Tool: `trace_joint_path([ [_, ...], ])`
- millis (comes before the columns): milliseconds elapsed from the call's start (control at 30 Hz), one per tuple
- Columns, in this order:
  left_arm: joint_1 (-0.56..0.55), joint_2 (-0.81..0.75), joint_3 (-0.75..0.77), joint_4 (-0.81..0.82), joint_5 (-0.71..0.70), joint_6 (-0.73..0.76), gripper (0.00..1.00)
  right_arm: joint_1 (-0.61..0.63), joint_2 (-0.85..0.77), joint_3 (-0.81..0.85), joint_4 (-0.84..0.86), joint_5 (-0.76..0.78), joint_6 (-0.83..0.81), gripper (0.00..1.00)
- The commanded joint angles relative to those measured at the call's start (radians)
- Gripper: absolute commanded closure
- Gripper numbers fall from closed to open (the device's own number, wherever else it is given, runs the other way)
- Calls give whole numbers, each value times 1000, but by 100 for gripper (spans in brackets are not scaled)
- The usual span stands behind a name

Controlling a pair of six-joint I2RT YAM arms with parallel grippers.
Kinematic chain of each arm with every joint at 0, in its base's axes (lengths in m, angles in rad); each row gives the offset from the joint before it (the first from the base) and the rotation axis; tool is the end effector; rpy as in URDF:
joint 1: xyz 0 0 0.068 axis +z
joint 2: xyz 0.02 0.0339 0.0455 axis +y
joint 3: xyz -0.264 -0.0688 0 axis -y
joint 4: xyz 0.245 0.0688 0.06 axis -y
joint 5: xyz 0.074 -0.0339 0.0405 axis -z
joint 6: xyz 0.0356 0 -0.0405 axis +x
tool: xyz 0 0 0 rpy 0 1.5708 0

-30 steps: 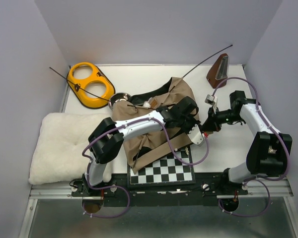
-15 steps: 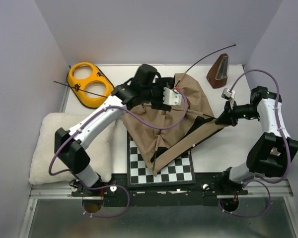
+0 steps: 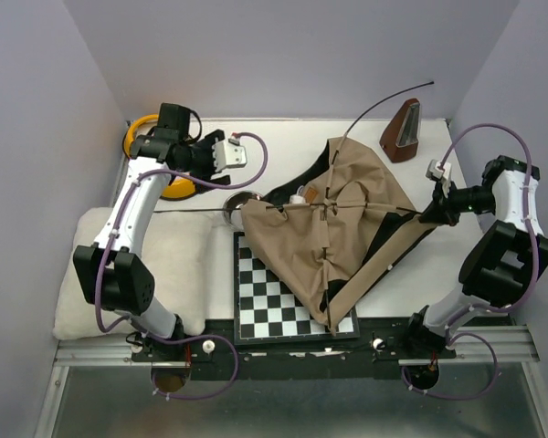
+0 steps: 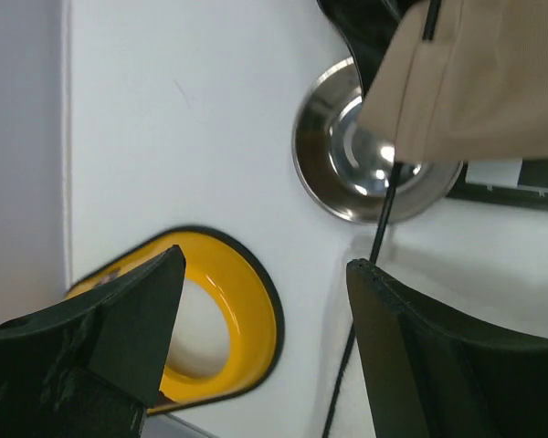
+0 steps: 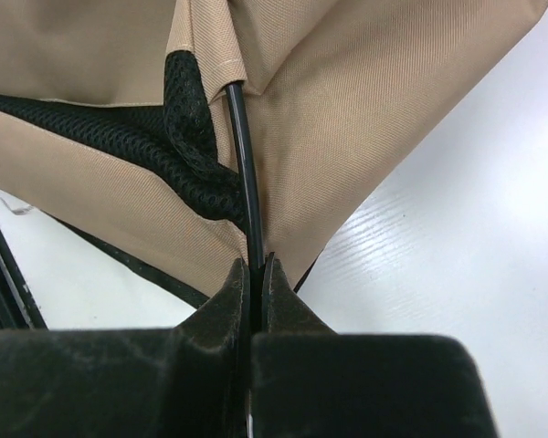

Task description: Set up the pet tent

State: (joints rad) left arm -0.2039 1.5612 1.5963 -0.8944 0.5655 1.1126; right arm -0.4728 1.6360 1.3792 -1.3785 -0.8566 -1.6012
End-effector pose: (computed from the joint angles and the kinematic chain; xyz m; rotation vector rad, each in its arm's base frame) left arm 0.3175 -0.0851 0.3672 1.5763 1.6394 -0.2216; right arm 0.2643 -0.1050 0.2756 -1.2345 2.0160 0.6147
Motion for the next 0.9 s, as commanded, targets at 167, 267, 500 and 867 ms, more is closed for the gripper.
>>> trace_joint_path([
  [167, 159, 72, -67, -319, -32, 305, 17, -43, 58, 15, -33, 42, 61, 99],
  [267, 193, 100, -130, -218, -61, 319, 22, -43, 51, -22, -1, 42, 89, 83],
  [500, 189, 229, -98, -167, 3, 300, 33, -41, 13, 15, -5, 37, 148, 31],
  [867, 130, 241, -187, -51, 20, 322, 51, 144, -125, 127, -12, -24, 346, 8],
])
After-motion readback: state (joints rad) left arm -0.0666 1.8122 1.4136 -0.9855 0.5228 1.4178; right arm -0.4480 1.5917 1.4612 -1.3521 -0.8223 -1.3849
